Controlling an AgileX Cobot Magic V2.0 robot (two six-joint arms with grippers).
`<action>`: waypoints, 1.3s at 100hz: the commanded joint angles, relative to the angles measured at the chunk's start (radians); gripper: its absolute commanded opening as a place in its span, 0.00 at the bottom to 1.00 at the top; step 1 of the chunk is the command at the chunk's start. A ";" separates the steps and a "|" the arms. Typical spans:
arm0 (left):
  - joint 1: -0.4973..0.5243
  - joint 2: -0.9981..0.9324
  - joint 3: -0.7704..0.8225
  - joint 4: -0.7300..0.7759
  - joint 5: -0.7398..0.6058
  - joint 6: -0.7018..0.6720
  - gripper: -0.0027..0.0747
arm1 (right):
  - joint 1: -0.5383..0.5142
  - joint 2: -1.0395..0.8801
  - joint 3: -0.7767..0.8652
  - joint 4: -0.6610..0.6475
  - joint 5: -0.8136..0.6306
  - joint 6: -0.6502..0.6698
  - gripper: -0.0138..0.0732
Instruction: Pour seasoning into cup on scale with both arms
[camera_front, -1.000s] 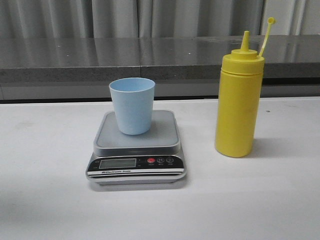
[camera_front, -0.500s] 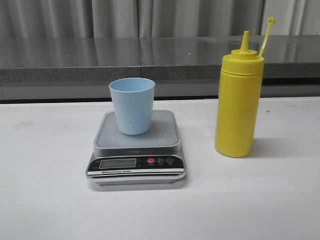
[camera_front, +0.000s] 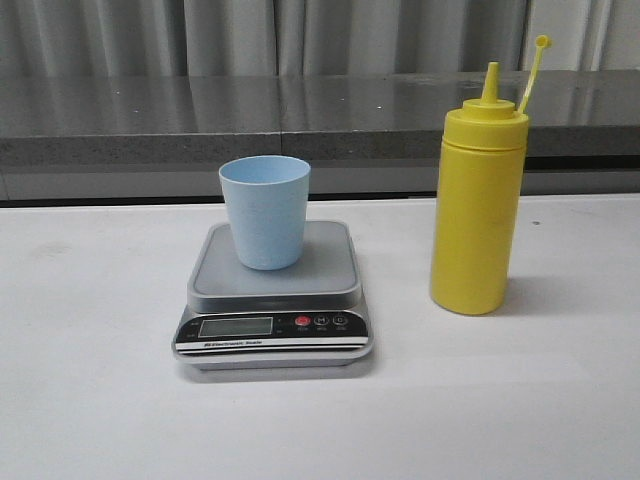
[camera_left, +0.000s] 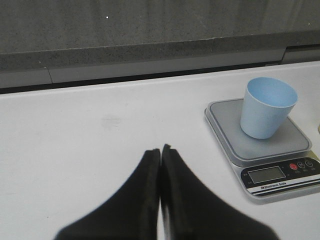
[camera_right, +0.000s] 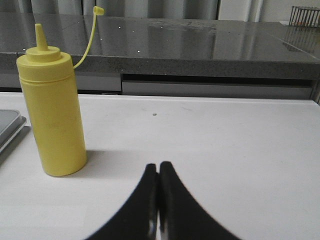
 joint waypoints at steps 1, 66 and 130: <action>0.005 -0.053 -0.006 0.000 -0.080 -0.008 0.01 | -0.005 -0.023 -0.016 -0.013 -0.090 0.001 0.11; 0.005 -0.267 0.035 0.030 -0.078 -0.008 0.01 | -0.005 0.124 -0.264 -0.012 0.155 0.001 0.11; 0.005 -0.267 0.035 0.030 -0.078 -0.008 0.01 | 0.091 0.628 -0.443 0.028 0.056 0.001 0.44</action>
